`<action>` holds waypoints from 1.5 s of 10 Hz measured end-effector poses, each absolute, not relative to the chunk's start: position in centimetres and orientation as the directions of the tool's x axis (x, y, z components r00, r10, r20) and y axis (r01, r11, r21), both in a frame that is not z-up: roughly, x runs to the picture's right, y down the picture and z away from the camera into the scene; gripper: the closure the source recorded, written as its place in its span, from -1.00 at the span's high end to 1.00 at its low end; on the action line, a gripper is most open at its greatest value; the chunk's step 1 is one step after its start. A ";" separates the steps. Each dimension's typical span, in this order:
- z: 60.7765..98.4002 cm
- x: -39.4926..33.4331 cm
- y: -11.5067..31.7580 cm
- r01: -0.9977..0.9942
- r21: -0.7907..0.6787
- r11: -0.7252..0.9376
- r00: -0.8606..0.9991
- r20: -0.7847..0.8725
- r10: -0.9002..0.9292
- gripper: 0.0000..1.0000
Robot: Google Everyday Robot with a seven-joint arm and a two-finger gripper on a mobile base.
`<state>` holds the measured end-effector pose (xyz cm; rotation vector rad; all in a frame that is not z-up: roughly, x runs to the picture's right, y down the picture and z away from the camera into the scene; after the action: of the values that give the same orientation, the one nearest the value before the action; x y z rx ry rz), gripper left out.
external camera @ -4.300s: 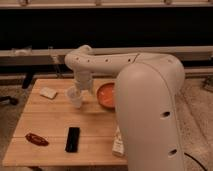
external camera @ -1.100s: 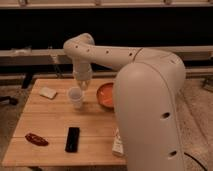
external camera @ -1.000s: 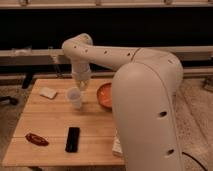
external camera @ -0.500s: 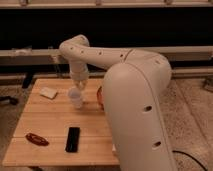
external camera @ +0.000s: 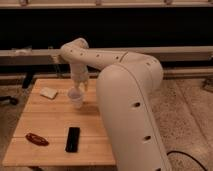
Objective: Pick up the ceramic cup
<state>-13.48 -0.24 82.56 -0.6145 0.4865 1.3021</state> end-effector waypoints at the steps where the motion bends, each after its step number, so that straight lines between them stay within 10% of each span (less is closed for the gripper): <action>1: 82.8 -13.3 -0.1 -0.979 -0.140 0.151 0.206 -0.652 0.730 0.60; 15: 87.5 -12.8 5.1 -0.978 -0.153 0.144 0.210 -0.744 0.634 0.59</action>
<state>-12.82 5.14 87.50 -0.7160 0.5919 1.2642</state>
